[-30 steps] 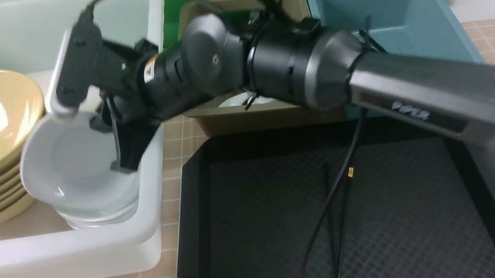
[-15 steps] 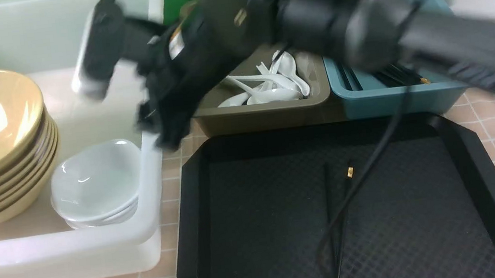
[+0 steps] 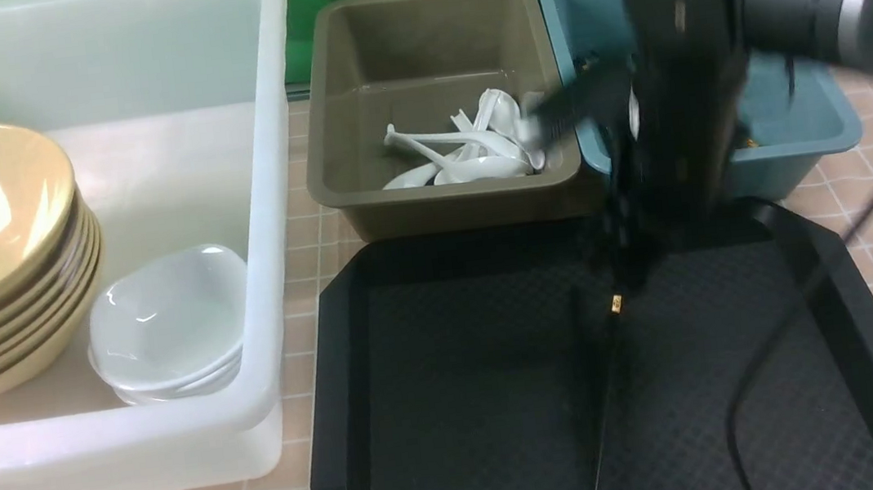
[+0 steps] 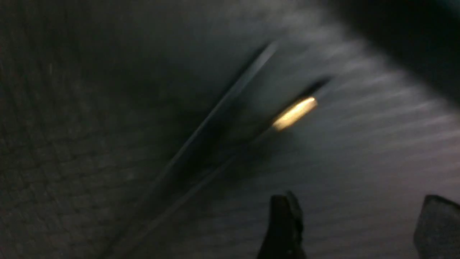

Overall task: On brown table put chopsticks spoon bowls plates into blue grey white boxes.
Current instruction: 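Grasp the chopsticks with the right gripper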

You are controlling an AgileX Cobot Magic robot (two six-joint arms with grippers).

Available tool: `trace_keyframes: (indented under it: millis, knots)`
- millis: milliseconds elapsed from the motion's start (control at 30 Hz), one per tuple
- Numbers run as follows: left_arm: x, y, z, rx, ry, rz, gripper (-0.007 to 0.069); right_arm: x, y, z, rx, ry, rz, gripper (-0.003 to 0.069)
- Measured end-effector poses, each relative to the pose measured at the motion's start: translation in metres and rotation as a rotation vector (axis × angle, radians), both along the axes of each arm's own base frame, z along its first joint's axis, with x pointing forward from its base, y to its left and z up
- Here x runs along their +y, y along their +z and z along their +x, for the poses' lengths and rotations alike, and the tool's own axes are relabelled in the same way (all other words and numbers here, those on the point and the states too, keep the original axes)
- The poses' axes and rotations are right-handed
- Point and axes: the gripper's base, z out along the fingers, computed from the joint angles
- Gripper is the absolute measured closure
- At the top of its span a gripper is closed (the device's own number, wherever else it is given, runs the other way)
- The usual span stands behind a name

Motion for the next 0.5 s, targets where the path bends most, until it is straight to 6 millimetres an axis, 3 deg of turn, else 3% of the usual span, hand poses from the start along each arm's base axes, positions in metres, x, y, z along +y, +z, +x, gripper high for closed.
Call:
trace_keyframes:
  millis: [267,500]
  knots:
    - [0.0,0.0,0.0,0.001,0.0,0.0,0.0631,0.01,-0.048,-0.027,-0.059,-0.225,0.195,0.0157]
    - [0.0,0.0,0.0,0.002,-0.001,0.0,0.0631,0.021,-0.056,-0.031,-0.08,-0.268,0.301,0.0157]
